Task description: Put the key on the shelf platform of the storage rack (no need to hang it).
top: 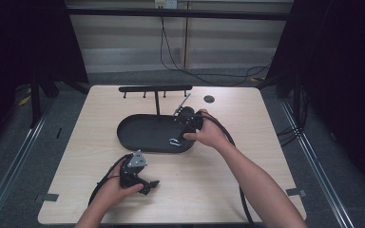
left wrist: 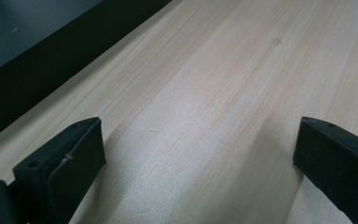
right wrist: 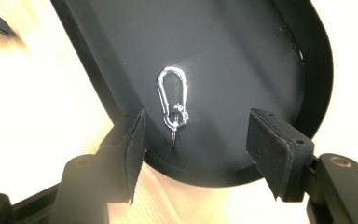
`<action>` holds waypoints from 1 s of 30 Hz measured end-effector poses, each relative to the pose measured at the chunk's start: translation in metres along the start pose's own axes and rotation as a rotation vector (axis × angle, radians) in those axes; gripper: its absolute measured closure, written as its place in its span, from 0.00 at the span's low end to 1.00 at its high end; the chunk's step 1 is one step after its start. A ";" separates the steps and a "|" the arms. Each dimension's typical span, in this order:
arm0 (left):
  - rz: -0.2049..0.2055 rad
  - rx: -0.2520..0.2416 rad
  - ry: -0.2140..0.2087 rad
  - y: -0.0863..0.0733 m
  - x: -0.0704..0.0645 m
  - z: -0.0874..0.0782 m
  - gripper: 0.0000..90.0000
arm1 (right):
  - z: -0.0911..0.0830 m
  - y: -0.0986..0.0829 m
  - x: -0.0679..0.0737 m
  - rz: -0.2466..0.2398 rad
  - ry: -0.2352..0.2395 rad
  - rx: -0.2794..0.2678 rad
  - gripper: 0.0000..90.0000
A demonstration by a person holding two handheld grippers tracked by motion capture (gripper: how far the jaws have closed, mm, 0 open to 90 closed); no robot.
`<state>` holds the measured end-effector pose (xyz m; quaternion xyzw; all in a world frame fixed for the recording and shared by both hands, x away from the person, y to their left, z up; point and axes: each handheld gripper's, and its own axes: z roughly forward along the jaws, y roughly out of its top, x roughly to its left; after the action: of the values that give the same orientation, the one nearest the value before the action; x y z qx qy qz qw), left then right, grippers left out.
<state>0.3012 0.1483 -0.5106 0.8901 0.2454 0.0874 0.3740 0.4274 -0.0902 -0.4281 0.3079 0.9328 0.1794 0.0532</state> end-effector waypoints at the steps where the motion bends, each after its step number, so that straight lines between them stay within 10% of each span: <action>1: 0.002 0.001 0.000 0.000 0.000 0.000 0.02 | -0.001 -0.001 0.000 0.005 -0.002 0.006 0.41; 30: -0.004 -0.001 -0.002 0.000 0.000 0.000 0.02 | -0.016 -0.033 0.009 -0.007 -0.002 0.019 0.37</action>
<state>0.3009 0.1481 -0.5107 0.8895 0.2468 0.0860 0.3749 0.3989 -0.1142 -0.4254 0.3053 0.9355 0.1698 0.0519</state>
